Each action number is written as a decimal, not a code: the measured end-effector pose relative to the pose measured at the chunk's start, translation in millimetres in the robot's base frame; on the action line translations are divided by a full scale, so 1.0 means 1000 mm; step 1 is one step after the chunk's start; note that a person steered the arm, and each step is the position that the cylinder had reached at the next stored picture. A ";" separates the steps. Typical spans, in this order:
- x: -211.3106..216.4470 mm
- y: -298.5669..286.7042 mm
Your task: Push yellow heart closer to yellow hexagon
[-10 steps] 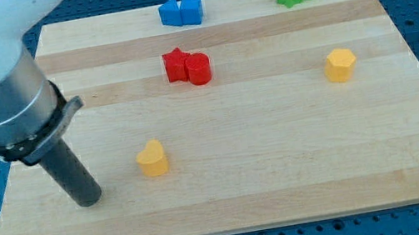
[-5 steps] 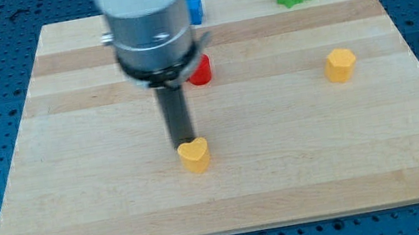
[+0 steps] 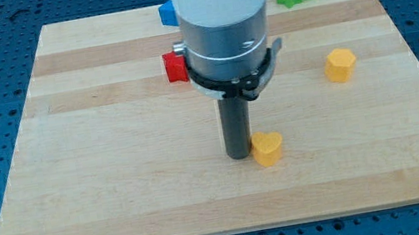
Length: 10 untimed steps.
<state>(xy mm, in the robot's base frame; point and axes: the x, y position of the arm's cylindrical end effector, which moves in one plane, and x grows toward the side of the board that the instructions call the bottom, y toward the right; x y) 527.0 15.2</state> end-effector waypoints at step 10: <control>-0.029 0.105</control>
<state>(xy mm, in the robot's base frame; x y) 498.0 120.7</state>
